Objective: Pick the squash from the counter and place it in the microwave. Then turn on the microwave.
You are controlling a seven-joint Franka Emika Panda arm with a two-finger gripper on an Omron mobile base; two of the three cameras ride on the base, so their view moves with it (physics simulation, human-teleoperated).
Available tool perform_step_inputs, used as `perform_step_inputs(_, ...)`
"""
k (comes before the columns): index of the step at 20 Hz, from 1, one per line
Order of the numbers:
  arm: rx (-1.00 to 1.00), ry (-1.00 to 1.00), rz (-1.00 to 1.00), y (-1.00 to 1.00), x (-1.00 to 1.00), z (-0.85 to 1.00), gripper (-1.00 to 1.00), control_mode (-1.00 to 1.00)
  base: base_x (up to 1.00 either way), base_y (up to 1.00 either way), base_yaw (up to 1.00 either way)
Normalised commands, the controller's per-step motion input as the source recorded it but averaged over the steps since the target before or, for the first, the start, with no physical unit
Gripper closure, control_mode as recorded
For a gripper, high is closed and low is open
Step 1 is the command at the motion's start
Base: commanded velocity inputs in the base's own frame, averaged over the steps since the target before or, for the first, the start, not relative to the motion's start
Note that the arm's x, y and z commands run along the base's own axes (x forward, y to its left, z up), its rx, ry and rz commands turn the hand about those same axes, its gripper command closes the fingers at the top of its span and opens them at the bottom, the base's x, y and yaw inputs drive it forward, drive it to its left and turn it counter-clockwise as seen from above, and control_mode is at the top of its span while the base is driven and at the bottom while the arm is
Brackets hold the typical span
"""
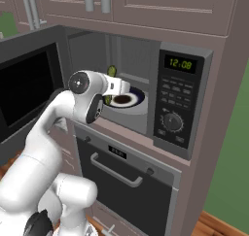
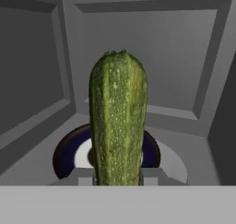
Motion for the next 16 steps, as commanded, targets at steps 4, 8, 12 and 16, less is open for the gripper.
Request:
perform_step_inputs(4, 0.00, 0.00, 0.00, 0.00, 0.43, -0.25, 1.00, -1.00, 0.00, 0.00, 0.00)
perform_step_inputs(8, 0.00, -0.01, 0.02, -0.03, 0.39, -0.25, 1.00, -1.00, 0.00, 0.00, 0.00)
perform_step_inputs(12, 0.00, -0.02, 0.02, -0.04, 0.39, -0.25, 1.00, -1.00, 0.00, 0.00, 0.00)
perform_step_inputs(16, 0.00, -0.01, 0.01, -0.06, 0.46, -0.14, 1.00, -1.00, 0.00, 0.00, 0.00)
